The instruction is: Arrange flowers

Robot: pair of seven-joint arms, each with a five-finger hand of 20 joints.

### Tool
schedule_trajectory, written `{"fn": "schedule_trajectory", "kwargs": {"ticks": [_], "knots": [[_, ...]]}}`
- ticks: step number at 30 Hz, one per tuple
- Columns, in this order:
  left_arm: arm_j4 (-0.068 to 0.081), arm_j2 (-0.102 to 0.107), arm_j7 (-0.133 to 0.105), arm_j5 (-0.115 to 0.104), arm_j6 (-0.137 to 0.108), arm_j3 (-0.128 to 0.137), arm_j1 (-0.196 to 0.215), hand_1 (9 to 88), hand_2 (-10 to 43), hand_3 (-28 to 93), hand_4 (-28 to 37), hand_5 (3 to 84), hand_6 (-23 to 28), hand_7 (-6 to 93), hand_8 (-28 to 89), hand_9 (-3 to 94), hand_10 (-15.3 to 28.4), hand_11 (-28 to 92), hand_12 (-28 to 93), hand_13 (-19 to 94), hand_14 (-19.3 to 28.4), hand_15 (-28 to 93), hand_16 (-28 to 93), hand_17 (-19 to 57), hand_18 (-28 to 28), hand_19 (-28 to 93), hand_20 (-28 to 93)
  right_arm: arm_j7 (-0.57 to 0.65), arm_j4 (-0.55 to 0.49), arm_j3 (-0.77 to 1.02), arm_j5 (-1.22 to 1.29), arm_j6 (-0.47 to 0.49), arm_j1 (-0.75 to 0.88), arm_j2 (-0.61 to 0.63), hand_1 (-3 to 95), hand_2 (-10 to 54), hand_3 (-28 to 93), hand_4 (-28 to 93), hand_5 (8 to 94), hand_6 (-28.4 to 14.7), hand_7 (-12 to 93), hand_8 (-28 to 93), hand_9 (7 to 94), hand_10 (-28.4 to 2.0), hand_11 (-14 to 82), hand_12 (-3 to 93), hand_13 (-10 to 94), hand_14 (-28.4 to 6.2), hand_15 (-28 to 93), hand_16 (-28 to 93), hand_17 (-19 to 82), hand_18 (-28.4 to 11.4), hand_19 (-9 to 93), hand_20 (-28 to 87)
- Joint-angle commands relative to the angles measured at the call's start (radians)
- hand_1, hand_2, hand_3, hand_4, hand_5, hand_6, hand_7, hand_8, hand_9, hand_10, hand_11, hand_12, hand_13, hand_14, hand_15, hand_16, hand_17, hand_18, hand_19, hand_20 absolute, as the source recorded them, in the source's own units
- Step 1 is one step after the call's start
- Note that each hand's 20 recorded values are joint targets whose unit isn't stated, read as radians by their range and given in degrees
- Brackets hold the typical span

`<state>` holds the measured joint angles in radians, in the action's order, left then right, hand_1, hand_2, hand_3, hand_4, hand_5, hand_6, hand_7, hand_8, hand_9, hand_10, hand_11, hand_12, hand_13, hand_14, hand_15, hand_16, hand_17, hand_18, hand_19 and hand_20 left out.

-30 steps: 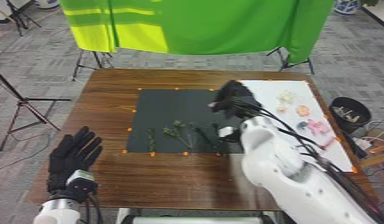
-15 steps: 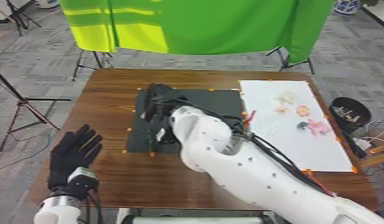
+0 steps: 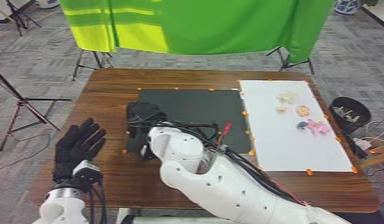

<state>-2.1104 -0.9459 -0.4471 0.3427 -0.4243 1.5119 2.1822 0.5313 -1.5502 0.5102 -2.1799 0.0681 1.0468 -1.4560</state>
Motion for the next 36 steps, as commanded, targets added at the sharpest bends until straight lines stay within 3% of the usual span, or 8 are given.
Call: {"fn": "schedule_trajectory", "kwargs": {"ticks": [1,6,13,20,25,30,36], "knots": [[0.001,0.001,-0.018,-0.011,-0.013,0.006,-0.005,28.9,17.9,70,-28.3,43.3,10.3,16.1,-9,34.8,16.1,32,11,26,17.3,47,-9,-6.8,15.9,40,9,-0.027,0.019,-0.012,-0.089,0.001,0.032,-0.021,59.7,-9.5,73,-28,71.8,-0.8,25,0,84.0,-9.7,6.2,34.0,70,-8.0,33,40,29,-20.7,74,28],[0.002,-0.003,-0.006,-0.007,-0.01,0.008,-0.005,30.1,18.2,70,-28.3,43.6,10.3,16.5,-9,34.7,16.0,32,11,26,17.2,48,-10,-6.7,15.9,40,9,-0.011,0.03,-0.011,-0.095,-0.023,0.034,-0.021,61.4,-9.5,73,-28,68.1,-0.7,25,-3,81.4,-9.6,6.3,33.2,68,-8.1,34,39,28,-20.5,74,27],[0.003,-0.006,-0.011,-0.005,-0.01,0.015,-0.004,30.3,18.1,71,-28.3,43.6,10.3,16.7,-9,34.5,15.9,32,10,26,17.2,48,-10,-6.7,15.9,41,9,0.0,0.042,-0.014,-0.121,-0.019,0.036,-0.014,62.5,-9.5,73,-28,66.8,0.1,23,-13,79.3,-9.5,6.5,32.3,67,-7.8,34,38,28,-20.5,74,27],[0.003,-0.007,-0.02,-0.009,-0.005,0.023,0.001,30.3,18.2,71,-28.3,43.7,10.3,16.8,-9,34.5,15.9,32,10,26,17.1,48,-10,-6.7,15.9,41,9,0.008,0.029,0.0,-0.11,0.02,0.044,-0.009,60.0,-9.5,74,-28,63.2,-0.7,21,-14,70.5,-12.7,17.9,18.2,66,-8.0,35,37,27,-20.8,73,26],[0.001,-0.006,-0.032,-0.016,-0.007,0.028,0.009,30.1,17.8,71,-28.3,43.4,10.3,16.6,-9,34.2,15.9,32,10,26,17.1,48,-10,-6.7,15.9,41,9,0.002,0.008,0.009,-0.114,0.096,0.049,-0.002,56.1,-9.5,78,-28,55.7,-2.2,19,-14,64.7,-13.6,17.0,15.6,63,-9.4,39,34,26,-21.2,73,25],[0.001,-0.007,-0.043,-0.026,-0.005,0.028,0.011,30.4,17.5,71,-28.3,43.2,10.3,16.5,-9,34.1,15.9,32,10,26,17.1,48,-10,-6.7,15.9,41,9,0.007,-0.003,0.004,-0.113,0.104,0.043,0.009,53.7,-9.5,81,-28,53.7,-2.4,18,-14,61.5,-14.3,16.3,15.2,61,-10.3,41,31,25,-21.3,73,25],[0.0,-0.007,-0.041,-0.022,-0.005,0.031,0.015,30.6,17.0,71,-28.3,42.9,10.4,16.5,-9,33.9,15.9,32,10,26,17.1,48,-10,-6.7,15.9,41,9,0.017,-0.009,0.012,-0.106,0.107,0.04,0.01,49.0,-9.5,86,-28,52.8,-2.9,18,-14,53.8,-15.9,11.8,14.2,58,-12.7,48,20,25,-21.5,73,24]]}}
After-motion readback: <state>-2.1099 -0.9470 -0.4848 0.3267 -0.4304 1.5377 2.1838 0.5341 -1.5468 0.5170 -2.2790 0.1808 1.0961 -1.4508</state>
